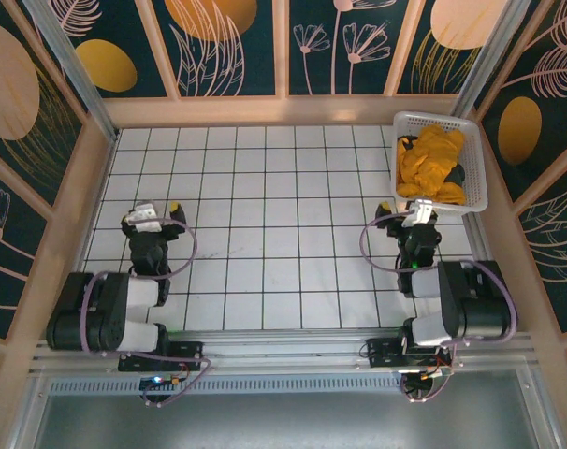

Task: Fold and stack the t-shirts

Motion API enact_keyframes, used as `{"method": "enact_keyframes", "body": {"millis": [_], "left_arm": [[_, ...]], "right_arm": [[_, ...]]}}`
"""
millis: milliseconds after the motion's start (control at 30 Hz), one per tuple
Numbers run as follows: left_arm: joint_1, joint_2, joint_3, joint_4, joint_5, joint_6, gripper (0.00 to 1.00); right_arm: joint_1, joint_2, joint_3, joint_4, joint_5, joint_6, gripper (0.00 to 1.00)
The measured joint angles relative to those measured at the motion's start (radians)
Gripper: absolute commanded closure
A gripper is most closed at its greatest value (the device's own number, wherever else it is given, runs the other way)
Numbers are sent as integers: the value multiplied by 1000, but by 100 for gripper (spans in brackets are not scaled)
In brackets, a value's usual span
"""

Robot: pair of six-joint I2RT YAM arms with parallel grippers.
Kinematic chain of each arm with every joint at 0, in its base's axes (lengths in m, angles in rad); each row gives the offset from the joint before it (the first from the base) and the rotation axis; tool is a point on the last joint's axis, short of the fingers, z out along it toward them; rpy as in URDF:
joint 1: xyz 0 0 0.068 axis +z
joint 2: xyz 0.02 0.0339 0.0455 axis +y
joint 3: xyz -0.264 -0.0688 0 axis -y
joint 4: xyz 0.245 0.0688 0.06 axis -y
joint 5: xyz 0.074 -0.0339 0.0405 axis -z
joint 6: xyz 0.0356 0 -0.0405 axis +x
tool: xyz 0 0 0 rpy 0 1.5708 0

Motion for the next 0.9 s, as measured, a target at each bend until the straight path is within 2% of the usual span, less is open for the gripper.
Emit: {"method": "enact_keyframes", "body": {"millis": [267,333,400,500,567,633,767,833,900], "left_arm": [[-15,-427,5,-203,-110,-30,1],[-21,-487,51,-271,-127,-29,1],[-29,-496,152,-379,-153,-64,1],[-32,-413,498,-737,-174,-212,1],[-26,-340,690,-845,-156,-311,1],[-15,-259,841,-936,-100,-414,1],[-23,-40,1055,-1096,34,-530,1],[-51,80,1138,-1181,104,-559,1],[-82,151,1181,-1252,164,-570,3]], "right_arm": [[173,-505,42,-377,195,32,1],[215,-578,108,-491,243,55,1],[210,-588,276,-687,243,128,1],[108,-508,567,-871,167,273,1],[-7,-414,747,-966,122,356,1],[-76,-265,945,-1091,143,426,1],[-117,100,1324,-1369,204,511,1],[-152,266,1421,-1481,196,534,6],[-185,365,1450,-1572,170,540,10]]}}
